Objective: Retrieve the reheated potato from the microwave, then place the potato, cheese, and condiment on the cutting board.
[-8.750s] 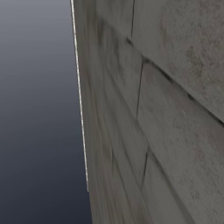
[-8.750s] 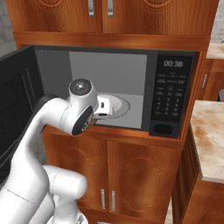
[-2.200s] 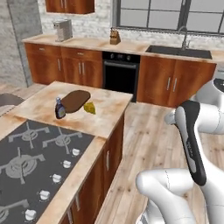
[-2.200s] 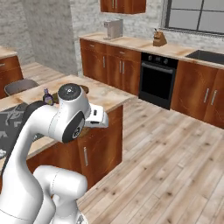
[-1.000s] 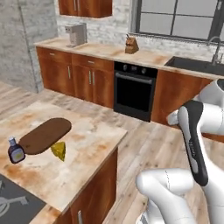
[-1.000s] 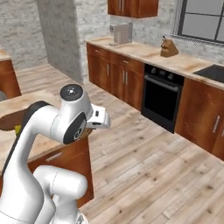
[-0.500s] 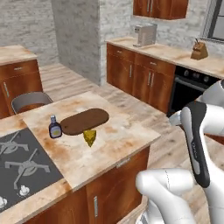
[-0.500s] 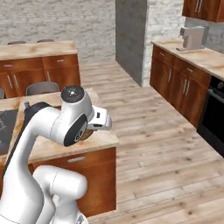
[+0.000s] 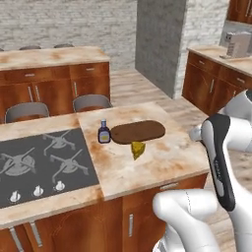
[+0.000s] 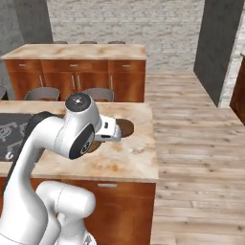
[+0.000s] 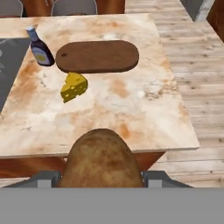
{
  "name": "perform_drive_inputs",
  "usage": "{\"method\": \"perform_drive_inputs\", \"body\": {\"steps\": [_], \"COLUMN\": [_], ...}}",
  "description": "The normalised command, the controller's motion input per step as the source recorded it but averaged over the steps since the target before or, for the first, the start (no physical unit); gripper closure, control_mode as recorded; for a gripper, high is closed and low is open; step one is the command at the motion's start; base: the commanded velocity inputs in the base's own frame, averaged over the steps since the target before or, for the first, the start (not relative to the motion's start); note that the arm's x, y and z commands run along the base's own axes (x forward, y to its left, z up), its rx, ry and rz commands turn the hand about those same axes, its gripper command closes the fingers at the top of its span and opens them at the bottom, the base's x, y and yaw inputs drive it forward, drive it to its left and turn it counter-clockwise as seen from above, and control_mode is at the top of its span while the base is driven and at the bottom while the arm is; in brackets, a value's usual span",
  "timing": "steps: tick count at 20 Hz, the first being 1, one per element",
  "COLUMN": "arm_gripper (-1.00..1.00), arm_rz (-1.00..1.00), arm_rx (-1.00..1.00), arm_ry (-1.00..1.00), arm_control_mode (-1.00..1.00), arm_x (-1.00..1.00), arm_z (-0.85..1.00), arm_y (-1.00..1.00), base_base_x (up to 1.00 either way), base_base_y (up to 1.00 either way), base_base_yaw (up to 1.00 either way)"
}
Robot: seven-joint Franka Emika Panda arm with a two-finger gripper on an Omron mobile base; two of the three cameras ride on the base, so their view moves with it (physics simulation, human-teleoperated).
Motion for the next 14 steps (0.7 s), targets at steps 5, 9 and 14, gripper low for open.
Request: {"method": "perform_drive_inputs", "body": {"steps": [5,9,14], "arm_gripper": [1.0,1.0,1.0], "arm_rz": [0.0,0.0,0.0], "arm_rx": [0.0,0.0,0.0], "arm_ry": [0.0,0.0,0.0], "arm_control_mode": [1.0,1.0,1.0], "arm_x": [0.0,0.0,0.0], "arm_z": [0.0,0.0,0.0], "arm_y": [0.0,0.0,0.0], "base_base_x": [0.48,0.56,0.51], "base_base_y": [-0.51,-0.34,-0.21], "base_base_yaw": [0.08,0.02,0.17]}}
